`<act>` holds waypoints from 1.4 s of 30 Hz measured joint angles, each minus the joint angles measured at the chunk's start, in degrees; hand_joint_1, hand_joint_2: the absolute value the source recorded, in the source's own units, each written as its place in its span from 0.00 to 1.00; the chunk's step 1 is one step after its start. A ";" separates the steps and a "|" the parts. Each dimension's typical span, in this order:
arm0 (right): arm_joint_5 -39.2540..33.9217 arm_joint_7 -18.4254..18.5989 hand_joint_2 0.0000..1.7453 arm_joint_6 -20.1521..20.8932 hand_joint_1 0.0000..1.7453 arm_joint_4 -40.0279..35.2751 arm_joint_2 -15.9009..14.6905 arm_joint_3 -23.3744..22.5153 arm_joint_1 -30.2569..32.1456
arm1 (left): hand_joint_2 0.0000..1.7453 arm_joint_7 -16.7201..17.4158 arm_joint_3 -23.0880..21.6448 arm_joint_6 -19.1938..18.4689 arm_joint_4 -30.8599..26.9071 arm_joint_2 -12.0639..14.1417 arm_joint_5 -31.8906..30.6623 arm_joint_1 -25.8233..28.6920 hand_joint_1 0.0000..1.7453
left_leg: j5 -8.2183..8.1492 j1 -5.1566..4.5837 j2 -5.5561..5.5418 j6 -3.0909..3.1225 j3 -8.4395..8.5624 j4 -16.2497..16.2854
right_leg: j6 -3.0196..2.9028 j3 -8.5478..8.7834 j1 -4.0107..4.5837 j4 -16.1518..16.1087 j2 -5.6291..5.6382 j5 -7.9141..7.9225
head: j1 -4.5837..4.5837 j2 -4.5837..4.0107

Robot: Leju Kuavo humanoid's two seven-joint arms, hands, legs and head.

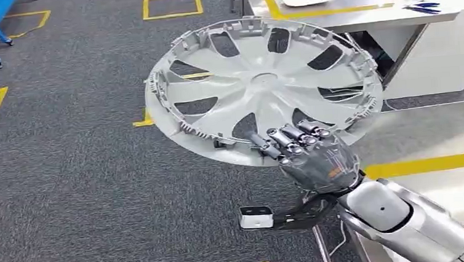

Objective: Take the parts from the cabinet and place them on the table.

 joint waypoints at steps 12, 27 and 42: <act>-0.02 0.00 1.00 0.00 1.00 -0.04 0.15 0.00 0.10 | 0.00 -0.13 -0.02 0.00 -0.15 -0.02 -0.02 -0.26 0.00 | -0.69 -0.70 8.51 -0.78 0.90 -0.26 | -0.05 1.53 0.22 0.04 -13.67 -1.48 | 0.24 0.00; -0.15 -0.18 1.00 0.37 1.00 0.00 0.72 0.09 -0.17 | 0.00 -0.70 -0.85 -0.02 -0.11 0.09 0.55 -0.85 0.00 | 0.25 0.07 -1.72 -0.17 -0.98 1.01 | -1.66 0.95 0.69 0.57 -2.66 -0.89 | -0.18 0.00; -0.11 -0.26 1.00 0.39 1.00 0.04 0.85 0.02 -0.16 | 0.00 -0.85 -1.05 0.00 -0.11 0.26 0.46 -1.04 0.00 | -0.55 -0.60 8.30 -0.65 -0.26 0.47 | 0.25 1.55 0.34 0.40 -13.77 -2.03 | 0.24 0.00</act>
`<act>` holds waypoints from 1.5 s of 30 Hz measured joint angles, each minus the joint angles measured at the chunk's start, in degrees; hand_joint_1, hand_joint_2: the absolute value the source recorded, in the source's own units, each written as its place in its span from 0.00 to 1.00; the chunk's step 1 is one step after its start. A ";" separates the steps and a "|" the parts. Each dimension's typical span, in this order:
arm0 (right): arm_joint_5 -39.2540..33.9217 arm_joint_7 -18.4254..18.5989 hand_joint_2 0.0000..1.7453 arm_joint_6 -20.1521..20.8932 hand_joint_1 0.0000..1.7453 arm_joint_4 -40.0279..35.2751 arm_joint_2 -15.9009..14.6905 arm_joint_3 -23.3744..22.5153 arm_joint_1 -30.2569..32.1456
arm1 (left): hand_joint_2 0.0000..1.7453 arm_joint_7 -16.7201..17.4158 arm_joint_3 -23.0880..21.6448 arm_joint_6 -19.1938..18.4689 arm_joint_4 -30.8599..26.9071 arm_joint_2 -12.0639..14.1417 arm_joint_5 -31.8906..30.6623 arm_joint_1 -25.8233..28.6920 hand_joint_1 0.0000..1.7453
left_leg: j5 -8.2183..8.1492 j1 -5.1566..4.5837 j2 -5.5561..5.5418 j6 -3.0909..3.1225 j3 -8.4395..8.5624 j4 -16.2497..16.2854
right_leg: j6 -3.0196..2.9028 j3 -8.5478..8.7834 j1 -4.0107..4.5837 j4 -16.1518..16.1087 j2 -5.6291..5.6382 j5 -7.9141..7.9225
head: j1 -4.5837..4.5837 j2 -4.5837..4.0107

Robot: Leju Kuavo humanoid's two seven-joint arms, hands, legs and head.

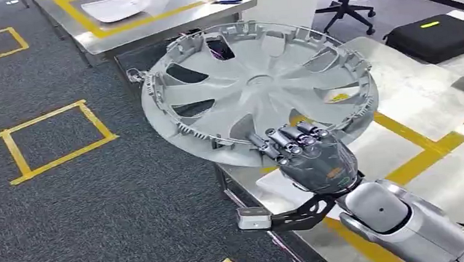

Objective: Take the parts from the cabinet and place them on the table.

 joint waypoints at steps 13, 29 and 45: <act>0.09 0.00 1.00 0.02 1.00 0.00 0.17 0.02 0.10 | 0.00 -0.04 -0.17 0.00 -0.07 0.15 -0.28 0.10 0.00 | -0.53 0.41 -6.42 0.06 -3.78 7.20 | -2.33 0.27 0.20 0.09 9.81 0.26 | -0.26 0.00; 0.31 0.00 1.00 0.07 1.00 0.02 0.17 -0.04 0.24 | 0.00 -0.02 -0.11 0.00 -0.17 0.11 -0.46 -0.10 0.00 | 0.34 0.60 -0.81 1.02 0.34 -0.53 | 0.98 -1.22 -0.60 2.36 1.74 0.43 | 0.37 0.00; 0.31 0.31 1.00 0.46 1.00 0.00 0.26 -0.15 0.29 | 0.00 0.33 -0.17 0.00 -0.72 0.64 -1.09 0.35 0.00 | 0.78 0.60 -9.79 0.63 -0.85 1.92 | -1.97 0.55 -0.13 -0.29 10.22 0.27 | 0.06 0.00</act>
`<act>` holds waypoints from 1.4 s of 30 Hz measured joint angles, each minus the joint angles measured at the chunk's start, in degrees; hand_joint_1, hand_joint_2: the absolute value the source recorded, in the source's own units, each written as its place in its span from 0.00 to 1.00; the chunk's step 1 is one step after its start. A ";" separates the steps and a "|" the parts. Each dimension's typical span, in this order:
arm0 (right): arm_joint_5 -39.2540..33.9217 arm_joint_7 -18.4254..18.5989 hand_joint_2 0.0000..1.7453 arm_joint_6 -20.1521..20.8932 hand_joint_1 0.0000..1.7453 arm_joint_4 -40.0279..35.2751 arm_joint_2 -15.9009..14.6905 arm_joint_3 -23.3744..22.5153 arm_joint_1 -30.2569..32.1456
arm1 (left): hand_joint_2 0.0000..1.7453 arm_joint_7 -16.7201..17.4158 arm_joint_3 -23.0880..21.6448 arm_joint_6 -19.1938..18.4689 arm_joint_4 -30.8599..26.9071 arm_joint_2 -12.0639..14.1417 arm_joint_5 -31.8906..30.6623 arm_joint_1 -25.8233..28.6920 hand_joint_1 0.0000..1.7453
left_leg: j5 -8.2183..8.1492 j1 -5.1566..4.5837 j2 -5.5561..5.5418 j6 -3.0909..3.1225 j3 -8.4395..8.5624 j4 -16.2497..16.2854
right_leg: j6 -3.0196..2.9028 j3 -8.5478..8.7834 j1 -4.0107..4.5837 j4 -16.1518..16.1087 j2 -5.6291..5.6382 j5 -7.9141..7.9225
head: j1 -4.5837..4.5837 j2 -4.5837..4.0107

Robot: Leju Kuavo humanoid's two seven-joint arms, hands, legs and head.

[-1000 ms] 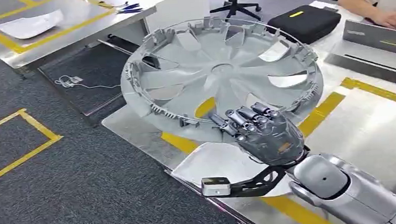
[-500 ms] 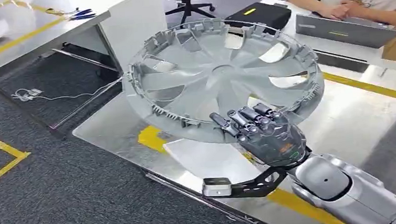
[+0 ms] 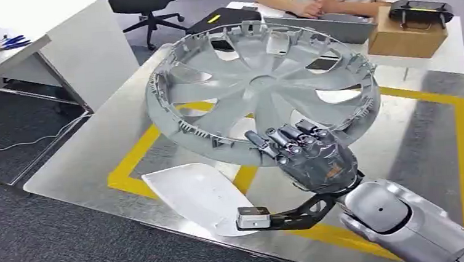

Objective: Take the parts from the cabinet and place them on the table.

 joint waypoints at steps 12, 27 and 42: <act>-0.61 -0.07 1.00 0.92 1.00 -0.07 -0.02 0.09 0.00 | 0.00 0.57 0.04 0.00 -0.87 0.04 -0.04 0.27 0.00 | -0.17 0.20 7.28 0.88 0.80 -2.26 | 3.22 -8.86 -0.49 15.74 -5.50 -5.60 | 0.59 0.00; -4.55 -0.66 1.00 2.19 1.00 -0.44 -0.02 0.22 -0.15 | 0.00 1.35 -0.11 0.00 -1.53 0.02 -0.02 0.61 0.00 | -8.09 -0.01 4.88 -1.35 -5.98 15.00 | -0.27 -0.31 0.31 -0.13 -3.56 0.02 | 0.11 0.00; -4.44 -1.31 1.00 2.62 1.00 -0.59 -0.02 0.22 -0.20 | 0.00 2.93 -0.09 0.00 -2.67 0.50 -0.81 0.92 0.00 | -0.25 -0.71 3.35 -0.38 0.29 -1.71 | 0.74 -0.75 0.19 -0.16 -2.22 0.34 | 0.20 0.00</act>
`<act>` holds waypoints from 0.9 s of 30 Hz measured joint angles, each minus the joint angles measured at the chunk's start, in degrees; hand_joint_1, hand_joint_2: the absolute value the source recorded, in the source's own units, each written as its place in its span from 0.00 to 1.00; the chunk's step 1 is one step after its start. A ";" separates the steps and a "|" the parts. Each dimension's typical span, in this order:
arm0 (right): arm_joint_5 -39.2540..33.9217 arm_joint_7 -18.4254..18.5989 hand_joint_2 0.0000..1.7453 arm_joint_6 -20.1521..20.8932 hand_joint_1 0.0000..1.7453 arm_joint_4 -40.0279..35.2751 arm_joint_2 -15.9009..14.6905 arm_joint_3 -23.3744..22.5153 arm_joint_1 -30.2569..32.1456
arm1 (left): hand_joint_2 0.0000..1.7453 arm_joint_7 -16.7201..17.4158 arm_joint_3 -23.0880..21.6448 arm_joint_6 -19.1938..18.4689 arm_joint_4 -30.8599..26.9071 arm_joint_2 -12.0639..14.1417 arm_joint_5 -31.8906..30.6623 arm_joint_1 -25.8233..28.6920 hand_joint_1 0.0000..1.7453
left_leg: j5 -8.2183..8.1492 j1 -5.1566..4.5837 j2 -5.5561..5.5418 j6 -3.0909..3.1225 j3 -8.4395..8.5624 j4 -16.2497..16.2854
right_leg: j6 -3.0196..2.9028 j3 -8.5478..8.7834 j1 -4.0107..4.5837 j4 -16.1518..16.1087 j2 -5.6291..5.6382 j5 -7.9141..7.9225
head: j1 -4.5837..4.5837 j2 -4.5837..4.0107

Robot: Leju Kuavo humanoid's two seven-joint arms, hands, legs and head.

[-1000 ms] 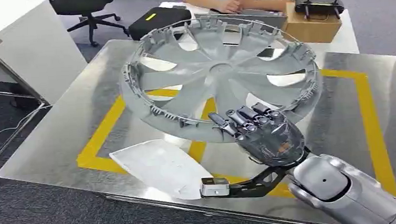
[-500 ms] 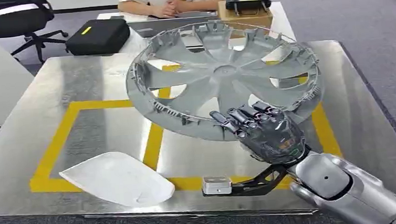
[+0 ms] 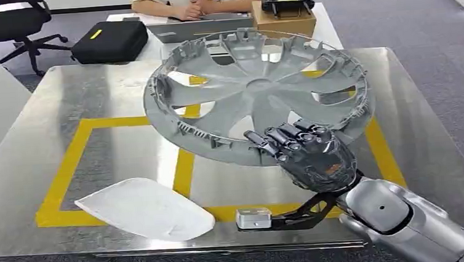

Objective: Take the parts from the cabinet and place them on the table.

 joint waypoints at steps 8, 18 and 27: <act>-0.26 0.00 1.00 0.48 1.00 -0.04 0.00 0.02 -0.02 | 0.00 0.35 0.15 0.00 -0.61 0.11 -0.44 0.33 0.00 | 0.03 -0.02 0.00 0.07 -0.02 0.03 | 0.12 -0.05 -0.05 -0.03 -0.01 0.05 | -0.02 0.00; -2.03 0.72 1.00 3.68 1.00 -0.04 0.00 0.11 -0.03 | 0.00 1.36 0.33 0.00 -1.51 0.44 -0.87 0.88 0.00 | 0.09 0.10 0.01 0.10 0.00 -0.02 | 0.12 -0.10 0.10 0.03 0.00 0.05 | -0.02 0.00; -4.13 4.08 1.00 10.09 1.00 0.50 0.00 0.28 0.99 | 0.00 3.62 2.07 0.00 -3.41 0.48 -2.88 2.31 0.00 | 0.09 0.10 0.01 0.09 -0.02 -0.03 | 0.11 -0.13 0.10 0.07 0.00 0.04 | -0.04 0.00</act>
